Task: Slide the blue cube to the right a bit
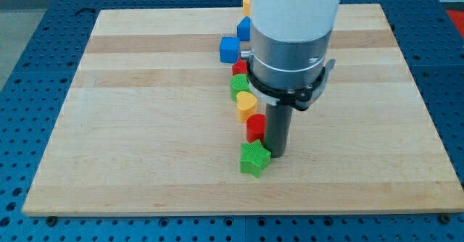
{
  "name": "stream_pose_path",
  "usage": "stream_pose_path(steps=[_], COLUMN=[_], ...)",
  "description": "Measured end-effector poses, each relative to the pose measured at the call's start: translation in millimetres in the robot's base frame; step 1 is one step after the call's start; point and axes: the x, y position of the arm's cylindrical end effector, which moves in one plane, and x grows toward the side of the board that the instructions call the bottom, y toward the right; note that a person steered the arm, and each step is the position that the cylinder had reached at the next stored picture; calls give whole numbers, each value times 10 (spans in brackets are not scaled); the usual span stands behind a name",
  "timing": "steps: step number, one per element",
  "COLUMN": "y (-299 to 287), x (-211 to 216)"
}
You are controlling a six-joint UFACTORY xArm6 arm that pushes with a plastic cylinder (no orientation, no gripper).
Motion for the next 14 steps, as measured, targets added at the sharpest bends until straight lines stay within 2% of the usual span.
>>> stream_pose_path(steps=[1, 3, 4, 5, 6, 7, 8, 10, 12, 14], y=[53, -277, 33, 607, 696, 650, 400, -1332, -1568, -1604], x=[-141, -189, -178, -35, 614, 800, 800, 637, -41, -185])
